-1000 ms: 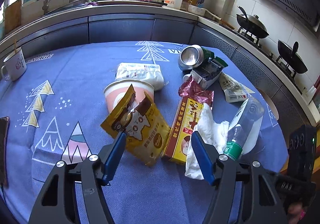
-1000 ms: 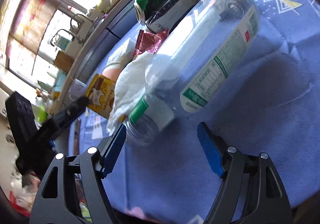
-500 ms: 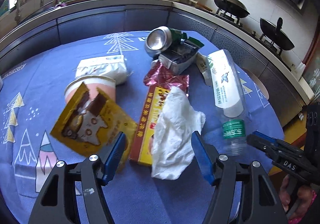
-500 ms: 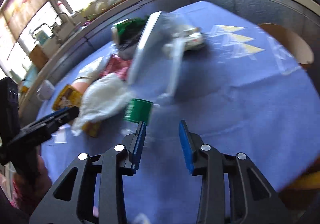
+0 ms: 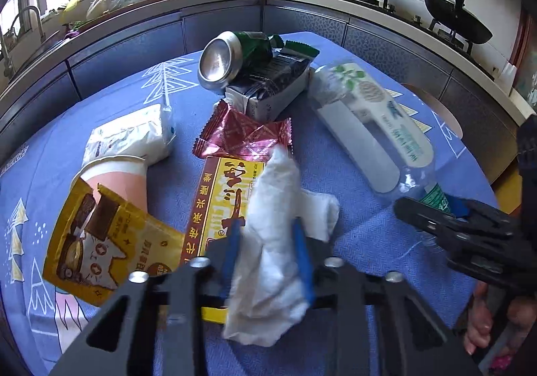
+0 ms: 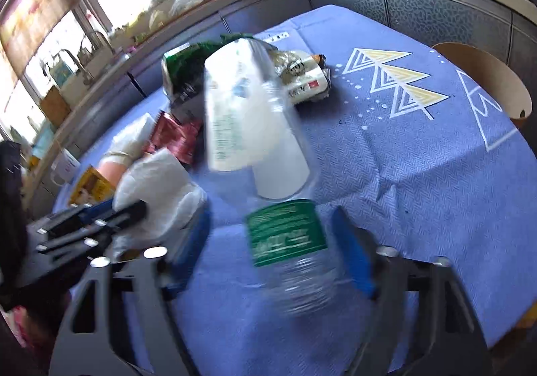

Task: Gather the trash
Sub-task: 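Grasp the white tissue with left tool while right tool grasps the water bottle, then carry tissue and bottle over the beige bin and open both tools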

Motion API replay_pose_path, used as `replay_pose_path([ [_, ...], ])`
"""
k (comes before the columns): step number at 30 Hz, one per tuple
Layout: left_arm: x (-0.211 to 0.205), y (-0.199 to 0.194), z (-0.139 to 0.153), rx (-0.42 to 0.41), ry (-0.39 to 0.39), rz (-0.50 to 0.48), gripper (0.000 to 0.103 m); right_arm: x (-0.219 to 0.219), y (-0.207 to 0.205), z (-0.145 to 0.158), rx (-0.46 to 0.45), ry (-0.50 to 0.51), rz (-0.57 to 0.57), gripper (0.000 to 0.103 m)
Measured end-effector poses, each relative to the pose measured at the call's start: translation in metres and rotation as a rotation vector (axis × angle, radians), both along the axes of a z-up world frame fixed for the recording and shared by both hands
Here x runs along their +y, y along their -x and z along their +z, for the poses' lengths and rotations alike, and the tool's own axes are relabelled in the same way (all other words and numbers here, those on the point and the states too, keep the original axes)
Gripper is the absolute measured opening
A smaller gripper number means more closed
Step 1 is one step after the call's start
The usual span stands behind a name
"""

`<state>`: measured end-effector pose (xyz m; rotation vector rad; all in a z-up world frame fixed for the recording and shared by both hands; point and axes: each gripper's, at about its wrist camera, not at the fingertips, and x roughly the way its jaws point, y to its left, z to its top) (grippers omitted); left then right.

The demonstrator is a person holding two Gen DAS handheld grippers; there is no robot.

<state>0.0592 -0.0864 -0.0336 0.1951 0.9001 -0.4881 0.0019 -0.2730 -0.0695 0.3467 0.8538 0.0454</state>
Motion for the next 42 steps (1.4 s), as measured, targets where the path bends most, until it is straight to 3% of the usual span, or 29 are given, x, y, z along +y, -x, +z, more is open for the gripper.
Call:
replay_pose_path([
  [2, 0.003, -0.003, 0.002, 0.023, 0.019, 0.002, 0.013, -0.001, 0.007, 0.003, -0.026, 0.027, -0.006, 0.039],
  [8, 0.017, -0.009, 0.021, 0.092, 0.161, -0.001, 0.012, -0.018, 0.041, 0.024, -0.155, 0.083, -0.029, 0.039],
  [11, 0.006, -0.010, 0.040, 0.074, 0.199, -0.029, 0.012, -0.029, 0.047, 0.029, -0.179, 0.100, -0.035, 0.039],
  [14, -0.021, -0.010, 0.052, 0.033, 0.180, -0.071, 0.012, -0.043, 0.049, 0.026, -0.168, 0.084, -0.062, 0.039],
  [20, -0.093, -0.014, 0.057, 0.023, 0.142, -0.184, 0.012, -0.096, 0.055, 0.025, -0.165, 0.012, -0.162, 0.039],
  [27, -0.228, -0.036, 0.067, 0.003, 0.152, -0.343, 0.012, -0.202, 0.053, 0.028, -0.122, -0.109, -0.331, 0.039],
  [31, -0.312, -0.066, 0.057, 0.080, 0.143, -0.406, 0.012, -0.270, 0.042, 0.014, -0.066, -0.286, -0.415, 0.039],
  [33, -0.350, -0.080, 0.045, 0.126, 0.113, -0.431, 0.013, -0.289, 0.038, 0.008, -0.055, -0.319, -0.441, 0.040],
  [36, -0.389, -0.095, 0.021, 0.174, 0.060, -0.420, 0.021, -0.305, 0.025, 0.004, -0.033, -0.302, -0.460, 0.041],
  [38, -0.402, -0.103, 0.011, 0.197, 0.031, -0.391, 0.049, -0.310, 0.018, 0.003, -0.022, -0.290, -0.467, 0.044],
  [40, -0.408, -0.108, 0.006, 0.190, 0.019, -0.354, 0.052, -0.313, 0.013, 0.005, -0.030, -0.261, -0.467, 0.059],
  [42, -0.408, -0.108, 0.007, 0.198, 0.016, -0.344, 0.055, -0.311, 0.011, 0.011, -0.057, -0.214, -0.461, 0.060],
])
